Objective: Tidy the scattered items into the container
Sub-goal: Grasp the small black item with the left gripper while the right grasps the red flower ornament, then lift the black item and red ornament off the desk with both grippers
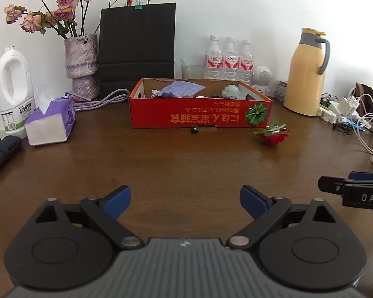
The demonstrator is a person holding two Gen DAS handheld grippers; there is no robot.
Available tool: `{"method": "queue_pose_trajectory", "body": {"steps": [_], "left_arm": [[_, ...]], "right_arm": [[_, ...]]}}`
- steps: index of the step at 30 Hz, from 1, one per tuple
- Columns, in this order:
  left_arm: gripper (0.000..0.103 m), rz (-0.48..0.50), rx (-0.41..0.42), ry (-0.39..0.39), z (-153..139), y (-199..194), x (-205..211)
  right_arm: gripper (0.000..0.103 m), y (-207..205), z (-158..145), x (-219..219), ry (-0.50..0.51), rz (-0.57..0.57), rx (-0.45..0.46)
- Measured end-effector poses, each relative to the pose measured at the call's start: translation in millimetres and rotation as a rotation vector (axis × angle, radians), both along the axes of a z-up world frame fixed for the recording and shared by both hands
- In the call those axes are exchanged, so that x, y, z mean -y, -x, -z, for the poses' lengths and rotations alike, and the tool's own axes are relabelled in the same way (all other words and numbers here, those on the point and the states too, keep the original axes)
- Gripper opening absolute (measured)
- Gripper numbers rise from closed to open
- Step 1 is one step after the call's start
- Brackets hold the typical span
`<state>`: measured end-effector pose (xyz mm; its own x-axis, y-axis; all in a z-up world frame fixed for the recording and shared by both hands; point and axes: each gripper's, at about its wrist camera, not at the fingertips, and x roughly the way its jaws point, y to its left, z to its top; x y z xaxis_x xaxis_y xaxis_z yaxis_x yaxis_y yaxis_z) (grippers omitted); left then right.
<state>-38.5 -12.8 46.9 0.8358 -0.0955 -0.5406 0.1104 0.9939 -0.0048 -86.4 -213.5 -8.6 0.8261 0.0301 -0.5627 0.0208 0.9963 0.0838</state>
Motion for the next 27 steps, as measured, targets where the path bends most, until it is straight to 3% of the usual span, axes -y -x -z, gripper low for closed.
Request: {"method": "queue_pose_trajectory", "body": {"steps": [8,11,13,15,17,20,22,25,27], "left_arm": [[0.094,0.041,-0.072,-0.014,11,-142,10],[0.089,0.074,-0.074,-0.014,18,-177,17],[0.077,0.103,-0.093,-0.006,24,-196,21],[0.067,0.113,-0.108,0.0,31,-210,24],[0.061,0.115,-0.118,0.005,36,-218,26],[0.047,0.131,-0.125,0.018,41,-226,28],[0.028,0.131,-0.135,0.014,42,-230,30],[0.016,0.133,-0.134,0.009,43,-232,30],[0.016,0.135,-0.136,0.019,42,-230,29]], "right_arm": [[0.078,-132,13,1,0.016,-0.003,-0.042],[0.078,-167,20,-6,0.043,-0.006,-0.059],[0.075,-184,26,-8,0.055,-0.02,-0.072],[0.057,-195,31,-11,0.079,-0.038,-0.081],[0.048,-200,33,-10,0.077,-0.038,-0.083],[0.045,-196,33,-3,0.029,-0.023,-0.056],[0.044,-193,32,-1,0.014,-0.015,-0.035],[0.044,-188,26,-1,0.007,-0.023,0.004],[0.044,-185,23,-2,0.008,-0.034,0.025]]}}
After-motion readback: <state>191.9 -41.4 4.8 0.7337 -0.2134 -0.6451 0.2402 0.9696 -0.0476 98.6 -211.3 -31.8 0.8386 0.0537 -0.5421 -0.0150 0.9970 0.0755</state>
